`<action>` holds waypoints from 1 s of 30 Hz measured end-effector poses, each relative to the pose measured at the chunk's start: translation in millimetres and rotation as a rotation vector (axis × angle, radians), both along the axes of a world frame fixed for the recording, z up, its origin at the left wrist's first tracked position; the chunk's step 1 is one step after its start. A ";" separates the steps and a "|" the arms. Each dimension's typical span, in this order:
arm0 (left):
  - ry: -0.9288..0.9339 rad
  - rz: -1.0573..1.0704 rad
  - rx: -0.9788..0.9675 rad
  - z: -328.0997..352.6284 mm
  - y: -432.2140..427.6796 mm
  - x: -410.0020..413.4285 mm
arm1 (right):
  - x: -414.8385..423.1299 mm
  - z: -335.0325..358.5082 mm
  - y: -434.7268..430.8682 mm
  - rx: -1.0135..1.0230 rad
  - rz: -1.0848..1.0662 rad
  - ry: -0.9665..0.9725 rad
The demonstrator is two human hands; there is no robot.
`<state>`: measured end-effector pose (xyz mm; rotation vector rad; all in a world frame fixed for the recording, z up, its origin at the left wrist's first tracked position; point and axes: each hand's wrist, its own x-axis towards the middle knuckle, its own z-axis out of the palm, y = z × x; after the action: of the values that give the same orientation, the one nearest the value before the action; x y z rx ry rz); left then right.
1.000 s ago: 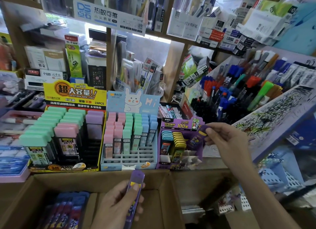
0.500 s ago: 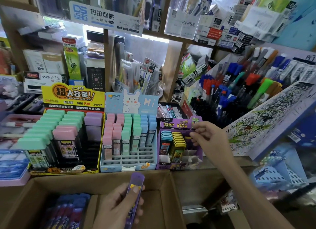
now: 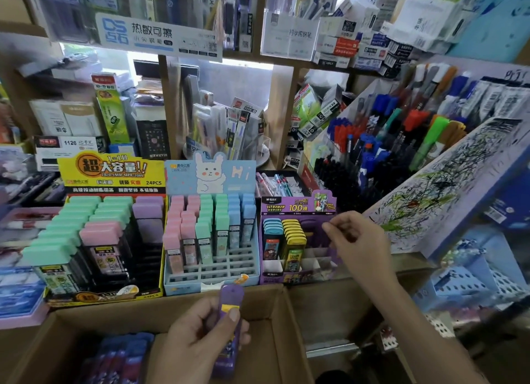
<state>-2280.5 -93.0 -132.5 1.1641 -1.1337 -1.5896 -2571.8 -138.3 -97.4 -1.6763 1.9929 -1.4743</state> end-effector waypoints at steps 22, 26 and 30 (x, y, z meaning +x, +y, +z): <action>-0.300 -0.263 -0.709 117.5 -83.0 -98.9 | -52.3 -90.2 35.5 -0.030 -0.098 0.125; -0.393 -0.298 -0.760 115.7 -102.8 -113.8 | -51.6 -93.8 35.8 -0.034 -0.112 0.106; -0.531 -0.332 -0.834 109.1 -118.2 -123.7 | -50.9 -97.2 35.2 -0.029 -0.127 0.085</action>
<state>-2404.3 -211.2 -23.4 0.8470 -2.1540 -0.8319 -2622.6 -103.1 -194.5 -1.6793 2.1697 -1.5033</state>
